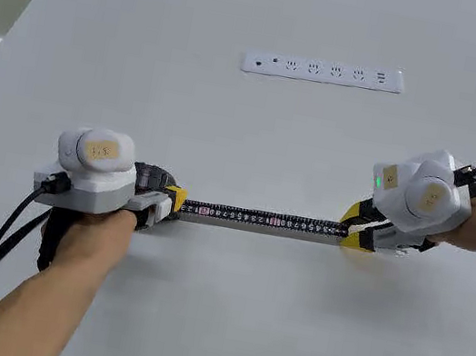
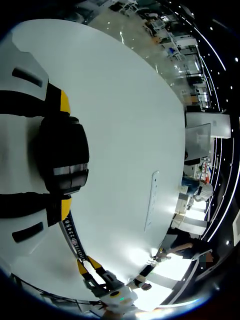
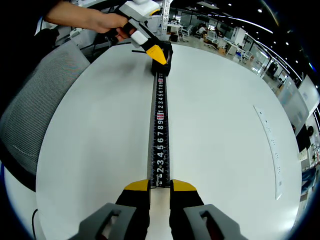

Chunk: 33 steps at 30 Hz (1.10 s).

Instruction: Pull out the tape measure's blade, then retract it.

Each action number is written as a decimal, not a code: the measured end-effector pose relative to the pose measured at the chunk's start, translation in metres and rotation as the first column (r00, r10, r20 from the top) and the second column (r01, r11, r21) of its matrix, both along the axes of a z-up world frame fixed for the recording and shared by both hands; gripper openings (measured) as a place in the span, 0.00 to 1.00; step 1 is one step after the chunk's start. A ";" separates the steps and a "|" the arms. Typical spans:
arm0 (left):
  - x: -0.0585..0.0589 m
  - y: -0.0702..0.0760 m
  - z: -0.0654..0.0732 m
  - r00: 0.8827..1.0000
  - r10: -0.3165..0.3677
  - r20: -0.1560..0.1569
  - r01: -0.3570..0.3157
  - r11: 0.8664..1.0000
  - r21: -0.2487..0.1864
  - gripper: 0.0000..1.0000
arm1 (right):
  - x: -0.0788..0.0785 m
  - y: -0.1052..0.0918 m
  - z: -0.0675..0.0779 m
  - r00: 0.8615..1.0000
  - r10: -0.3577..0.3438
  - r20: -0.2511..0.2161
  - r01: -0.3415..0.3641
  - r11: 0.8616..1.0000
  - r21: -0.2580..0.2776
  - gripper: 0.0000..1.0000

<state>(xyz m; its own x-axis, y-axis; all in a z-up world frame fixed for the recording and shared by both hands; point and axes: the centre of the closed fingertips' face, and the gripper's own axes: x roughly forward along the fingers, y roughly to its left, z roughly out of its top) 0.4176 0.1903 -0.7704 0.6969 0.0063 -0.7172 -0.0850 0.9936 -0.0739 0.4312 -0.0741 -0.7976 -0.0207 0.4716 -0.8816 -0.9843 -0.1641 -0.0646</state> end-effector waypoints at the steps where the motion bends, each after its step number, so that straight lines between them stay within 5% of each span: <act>1: 0.000 0.000 0.000 1.000 0.001 0.000 -0.001 1.000 0.000 0.56 | 0.000 0.000 0.000 1.000 0.000 0.000 0.000 1.000 0.001 0.10; 33: 0.001 -0.001 -0.001 1.000 -0.003 -0.005 0.003 1.000 -0.004 0.56 | 0.002 0.018 -0.004 1.000 0.002 -0.007 -0.002 1.000 0.018 0.10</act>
